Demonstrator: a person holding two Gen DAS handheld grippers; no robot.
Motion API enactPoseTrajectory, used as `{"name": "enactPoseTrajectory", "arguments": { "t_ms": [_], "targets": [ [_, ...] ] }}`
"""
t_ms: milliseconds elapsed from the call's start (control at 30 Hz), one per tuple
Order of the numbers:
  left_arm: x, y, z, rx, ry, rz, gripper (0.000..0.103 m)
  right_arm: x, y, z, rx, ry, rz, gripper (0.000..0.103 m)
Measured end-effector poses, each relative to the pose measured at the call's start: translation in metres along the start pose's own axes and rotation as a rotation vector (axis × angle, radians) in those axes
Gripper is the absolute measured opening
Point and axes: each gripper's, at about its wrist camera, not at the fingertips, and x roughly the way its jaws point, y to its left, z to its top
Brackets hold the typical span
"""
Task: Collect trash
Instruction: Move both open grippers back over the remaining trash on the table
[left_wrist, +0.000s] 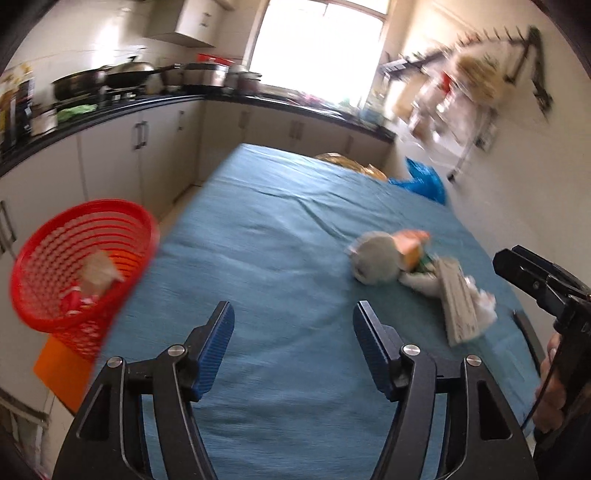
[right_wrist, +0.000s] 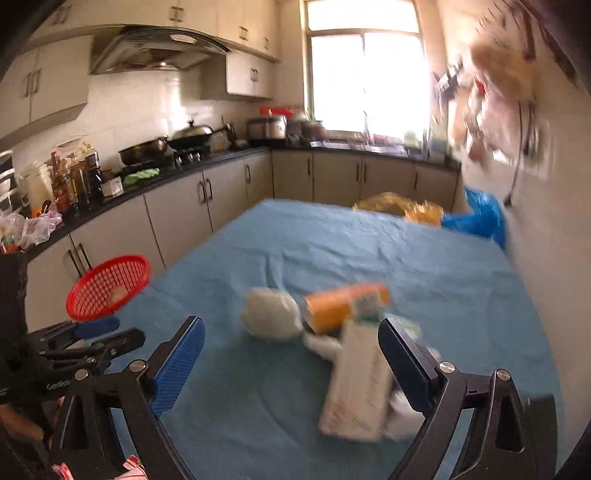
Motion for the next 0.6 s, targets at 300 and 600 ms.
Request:
{"name": "enactPoseTrajectory", "arguments": {
  "t_ms": [300,600],
  "targets": [
    [0.020,-0.031,-0.011,0.086,0.050,-0.005,0.072,0.005,-0.048,-0.050,0.145,0.160,0.026,0.072],
    [0.020,-0.029,-0.012,0.084,0.064,0.000,0.072,0.047,-0.046,-0.043,0.167,0.257,0.003,0.072]
  ]
}}
